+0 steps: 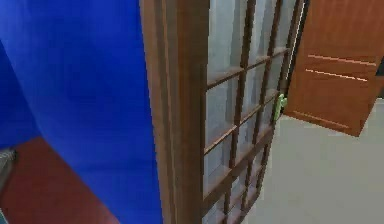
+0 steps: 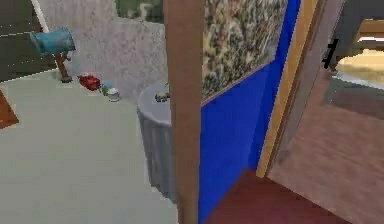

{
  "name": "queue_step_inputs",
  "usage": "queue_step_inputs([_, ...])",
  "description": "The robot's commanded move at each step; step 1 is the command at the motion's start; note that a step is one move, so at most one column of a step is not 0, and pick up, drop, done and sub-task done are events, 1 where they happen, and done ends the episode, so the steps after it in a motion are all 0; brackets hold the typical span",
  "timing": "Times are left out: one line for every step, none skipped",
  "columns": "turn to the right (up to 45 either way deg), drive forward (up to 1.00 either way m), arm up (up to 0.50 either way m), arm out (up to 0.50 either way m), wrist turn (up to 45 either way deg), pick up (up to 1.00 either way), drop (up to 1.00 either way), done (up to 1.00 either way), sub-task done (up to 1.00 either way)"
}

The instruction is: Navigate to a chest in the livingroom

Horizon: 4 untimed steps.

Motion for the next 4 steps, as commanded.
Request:
queue_step_inputs([45.0, 0.00, 0.00, 0.00, 0.0, 0.00, 0.00, 0.00, 0.00])
queue_step_inputs([6.0, 0.00, 0.00, 0.00, 0.0, 0.00, 0.00, 0.00, 0.00])
queue_step_inputs([3.0, 0.00, 0.00, 0.00, 0.0, 0.00, 0.00, 0.00, 0.00])
queue_step_inputs([0.0, 1.00, 0.00, 0.00, 0.0, 0.00, 0.00, 0.00, 0.00])
